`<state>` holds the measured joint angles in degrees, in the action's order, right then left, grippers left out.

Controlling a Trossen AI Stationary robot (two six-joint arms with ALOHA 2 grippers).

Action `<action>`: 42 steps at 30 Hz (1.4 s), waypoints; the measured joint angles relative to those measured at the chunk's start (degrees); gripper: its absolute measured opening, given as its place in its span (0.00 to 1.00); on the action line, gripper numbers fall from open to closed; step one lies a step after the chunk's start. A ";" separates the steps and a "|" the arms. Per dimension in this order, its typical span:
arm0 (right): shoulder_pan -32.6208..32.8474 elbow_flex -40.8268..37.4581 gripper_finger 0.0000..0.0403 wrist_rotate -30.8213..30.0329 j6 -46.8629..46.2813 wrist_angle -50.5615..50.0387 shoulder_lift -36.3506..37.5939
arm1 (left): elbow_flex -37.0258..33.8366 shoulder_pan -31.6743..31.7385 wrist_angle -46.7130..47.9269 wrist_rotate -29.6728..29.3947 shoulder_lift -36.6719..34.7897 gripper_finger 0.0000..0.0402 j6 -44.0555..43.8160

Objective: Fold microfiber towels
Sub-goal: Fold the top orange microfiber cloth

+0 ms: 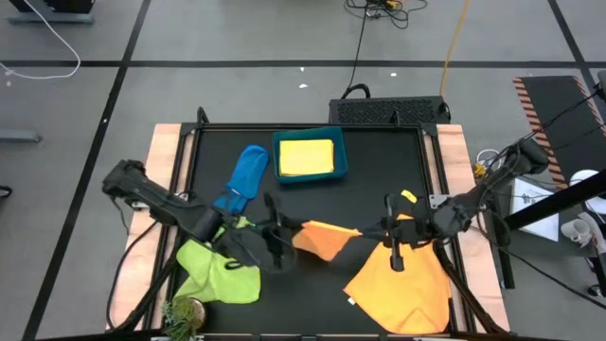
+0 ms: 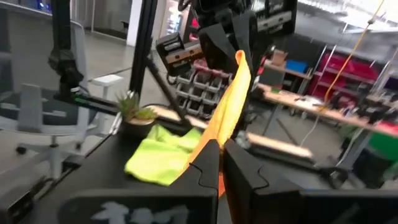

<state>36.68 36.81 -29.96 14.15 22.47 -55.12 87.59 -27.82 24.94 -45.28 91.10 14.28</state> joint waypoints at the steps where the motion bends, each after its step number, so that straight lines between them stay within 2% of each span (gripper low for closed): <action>1: -0.17 1.84 0.00 -0.06 0.90 -1.76 0.00 | 0.00 0.06 0.05 0.13 -0.97 0.00 0.40; 6: -2.28 11.23 0.00 -0.51 2.33 -12.68 -1.36 | 0.00 1.26 -0.08 0.29 -4.33 0.00 0.68; 11: -2.76 17.65 0.00 0.15 1.41 -18.88 -3.77 | 0.00 0.63 -0.54 -0.17 -5.07 0.00 0.22; 16: -2.49 20.27 0.00 0.19 1.36 -20.40 -5.07 | 0.00 -1.54 -2.21 -3.91 -5.04 0.00 3.27; 21: -2.49 20.66 0.00 0.02 0.59 -20.44 -5.09 | 0.00 -2.03 -2.73 -4.90 -5.04 0.00 3.02; 24: -2.70 20.68 0.00 -1.62 1.90 -19.37 -5.13 | -0.02 -1.93 -3.82 -9.46 -4.93 0.00 3.42; 26: -3.83 20.68 0.00 -4.75 3.07 -19.36 -5.13 | -0.02 -0.72 -4.63 -11.33 -4.93 0.00 4.44; 29: -6.34 20.68 0.00 -7.16 3.47 -20.41 -4.76 | -0.02 2.14 -5.26 -10.74 -4.95 0.00 4.91; 42: -19.20 20.68 0.00 -7.08 5.46 -20.68 0.61 | -0.02 15.41 -7.66 -6.79 -5.02 0.00 6.32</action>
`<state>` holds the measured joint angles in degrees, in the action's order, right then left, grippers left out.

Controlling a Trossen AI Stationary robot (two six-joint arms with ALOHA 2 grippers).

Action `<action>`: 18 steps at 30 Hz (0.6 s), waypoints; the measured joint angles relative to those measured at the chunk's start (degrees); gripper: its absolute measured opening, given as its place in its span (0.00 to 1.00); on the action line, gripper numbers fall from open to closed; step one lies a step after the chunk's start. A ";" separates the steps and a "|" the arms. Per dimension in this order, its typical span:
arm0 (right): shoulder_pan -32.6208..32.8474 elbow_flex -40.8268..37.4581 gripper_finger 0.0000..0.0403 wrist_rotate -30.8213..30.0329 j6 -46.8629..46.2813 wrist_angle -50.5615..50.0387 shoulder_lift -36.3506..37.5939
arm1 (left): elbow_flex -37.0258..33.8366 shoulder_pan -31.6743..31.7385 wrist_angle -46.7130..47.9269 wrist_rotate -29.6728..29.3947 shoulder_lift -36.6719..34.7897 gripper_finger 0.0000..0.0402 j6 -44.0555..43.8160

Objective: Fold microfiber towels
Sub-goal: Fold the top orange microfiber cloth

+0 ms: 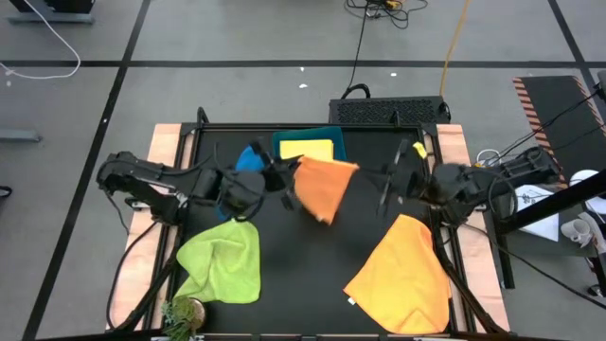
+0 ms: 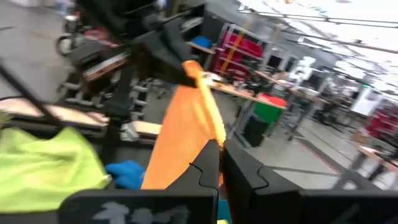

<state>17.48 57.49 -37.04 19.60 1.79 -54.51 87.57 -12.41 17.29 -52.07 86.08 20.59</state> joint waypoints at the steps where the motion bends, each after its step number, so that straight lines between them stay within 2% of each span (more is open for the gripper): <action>1: -1.17 0.00 0.00 -0.02 0.05 0.02 0.61 | 0.00 0.64 -0.79 0.44 0.00 0.00 0.33; 4: -3.71 0.00 0.00 0.95 -1.35 -0.07 1.59 | 0.00 1.32 -3.73 0.51 0.07 0.00 0.39; 8: -3.06 0.00 0.00 5.43 -4.91 -2.89 0.86 | -1.41 -1.22 -3.83 -1.00 -0.01 0.00 -1.39; 13: 1.76 -2.21 0.00 7.05 -9.68 -5.14 -3.33 | -9.34 -8.23 -3.15 -3.02 -0.11 0.00 -9.26; 18: 8.23 -4.77 0.00 7.91 -15.78 -3.40 -8.28 | -16.19 -17.98 -4.63 -4.16 -0.11 0.00 -20.10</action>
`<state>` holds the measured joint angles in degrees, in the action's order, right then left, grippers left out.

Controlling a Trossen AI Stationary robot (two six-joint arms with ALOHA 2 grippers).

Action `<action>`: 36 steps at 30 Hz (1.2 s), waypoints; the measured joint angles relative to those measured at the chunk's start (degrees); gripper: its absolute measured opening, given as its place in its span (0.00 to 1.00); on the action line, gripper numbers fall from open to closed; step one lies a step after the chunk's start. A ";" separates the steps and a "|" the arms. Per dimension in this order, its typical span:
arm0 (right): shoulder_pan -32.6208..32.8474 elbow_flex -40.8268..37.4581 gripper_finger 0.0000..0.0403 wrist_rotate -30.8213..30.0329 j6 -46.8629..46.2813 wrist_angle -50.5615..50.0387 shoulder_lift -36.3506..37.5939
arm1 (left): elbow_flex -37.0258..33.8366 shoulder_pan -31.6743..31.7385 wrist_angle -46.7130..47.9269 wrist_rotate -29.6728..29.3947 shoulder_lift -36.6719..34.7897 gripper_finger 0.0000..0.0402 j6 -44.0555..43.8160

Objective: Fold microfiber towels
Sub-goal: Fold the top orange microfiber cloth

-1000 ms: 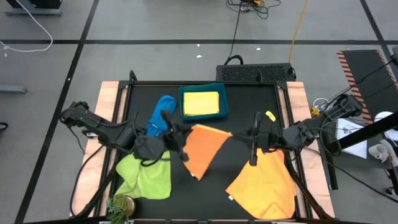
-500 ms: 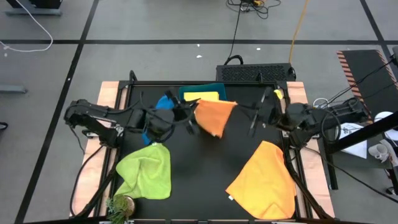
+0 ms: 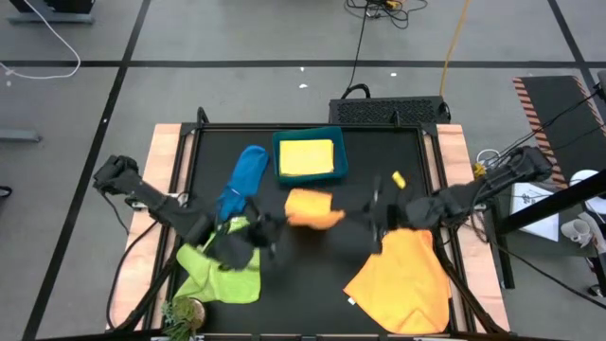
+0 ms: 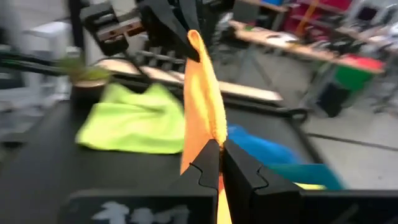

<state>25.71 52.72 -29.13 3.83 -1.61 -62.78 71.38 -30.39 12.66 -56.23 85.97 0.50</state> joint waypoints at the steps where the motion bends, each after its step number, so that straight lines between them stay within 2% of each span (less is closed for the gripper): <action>1: 1.39 -0.39 0.00 0.95 -0.93 1.35 -0.97 | -1.02 -1.73 -0.89 0.01 0.04 0.00 -1.59; 7: 8.37 -1.37 0.00 2.36 -3.83 12.15 -7.88 | -3.44 -11.21 -5.77 0.65 0.09 0.00 -5.19; 10: 10.43 -1.50 0.00 3.49 -6.18 15.10 -12.09 | -4.47 -13.52 -7.00 1.06 1.11 0.00 -8.36; 14: 11.63 -1.55 0.00 6.45 -10.09 16.93 -17.90 | -5.19 -15.05 -6.62 4.69 4.52 0.00 -13.29; 19: 11.92 -1.59 0.00 6.96 -15.46 17.06 -23.33 | -5.28 -14.23 -3.12 8.34 9.09 0.00 -18.87; 27: 8.94 -1.59 0.00 6.36 -18.60 17.09 -27.19 | -5.23 -11.28 12.98 8.38 8.97 0.01 -33.83; 36: 3.89 -6.28 0.00 6.69 -25.24 17.12 -27.10 | -5.19 -4.30 18.14 17.24 9.94 0.01 -37.05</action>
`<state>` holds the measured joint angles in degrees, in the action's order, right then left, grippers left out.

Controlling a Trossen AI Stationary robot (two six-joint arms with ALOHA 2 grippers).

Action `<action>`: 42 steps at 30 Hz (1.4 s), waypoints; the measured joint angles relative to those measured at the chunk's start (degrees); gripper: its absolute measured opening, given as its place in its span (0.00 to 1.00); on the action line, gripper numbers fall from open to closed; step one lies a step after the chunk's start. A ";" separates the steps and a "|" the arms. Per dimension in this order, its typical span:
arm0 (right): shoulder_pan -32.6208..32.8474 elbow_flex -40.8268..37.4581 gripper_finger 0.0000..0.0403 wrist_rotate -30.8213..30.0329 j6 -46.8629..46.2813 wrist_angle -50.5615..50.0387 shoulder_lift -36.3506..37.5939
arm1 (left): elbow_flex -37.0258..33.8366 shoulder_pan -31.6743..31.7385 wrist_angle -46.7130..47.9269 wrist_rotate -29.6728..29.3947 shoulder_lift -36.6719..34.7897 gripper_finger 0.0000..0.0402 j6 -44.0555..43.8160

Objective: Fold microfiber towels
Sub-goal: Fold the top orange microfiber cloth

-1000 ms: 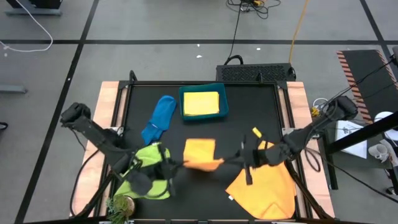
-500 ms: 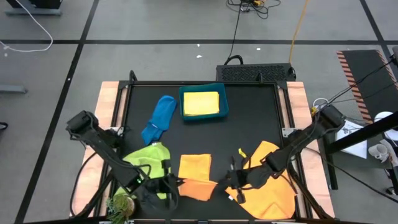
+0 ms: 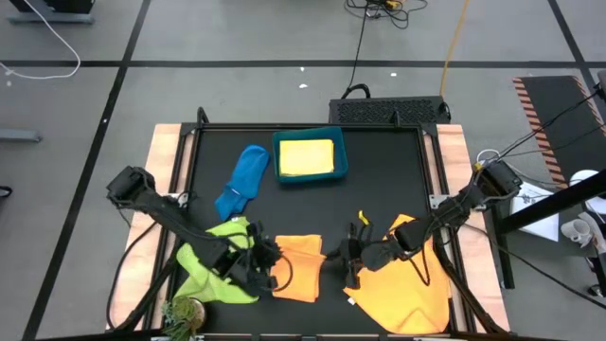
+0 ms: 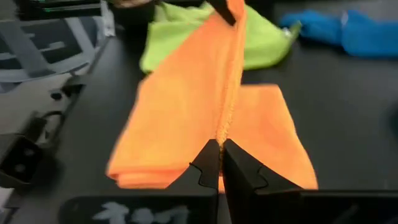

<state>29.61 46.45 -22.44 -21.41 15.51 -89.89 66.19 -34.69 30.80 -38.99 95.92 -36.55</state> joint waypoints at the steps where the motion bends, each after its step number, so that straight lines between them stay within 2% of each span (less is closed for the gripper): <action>1: -0.61 -1.14 0.00 -0.01 -1.00 0.33 0.00 | 0.00 0.91 0.14 1.21 0.42 0.00 0.00; 6: -3.33 -7.36 0.00 0.27 -4.63 6.34 -0.02 | 0.02 5.04 0.97 6.61 3.64 0.01 0.06; 11: -6.31 -13.09 0.00 0.55 -5.42 14.97 -0.37 | 0.09 7.29 2.33 8.57 5.96 0.01 -1.17; 19: -9.47 -14.54 0.00 9.00 -6.11 29.82 -9.54 | -0.02 7.82 5.01 12.40 6.09 0.01 -2.69; 26: -9.73 -13.24 0.00 10.30 -5.85 34.01 -14.23 | -0.09 4.53 7.55 10.56 3.17 0.01 -6.93; 35: -7.51 -13.39 0.00 10.53 0.56 34.42 -5.66 | -0.11 -0.66 3.28 5.80 -2.89 0.01 -4.84; 38: -6.70 -13.19 0.00 10.49 2.33 34.92 -3.09 | -0.05 -3.19 3.09 4.21 -4.02 0.01 -7.74; 42: -7.39 -11.90 0.00 10.51 2.38 34.26 -4.62 | 0.02 -5.60 6.48 3.10 -3.97 0.01 -14.97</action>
<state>22.22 34.55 -11.92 -19.03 49.78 -94.51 66.22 -40.29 37.28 -35.89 91.94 -51.52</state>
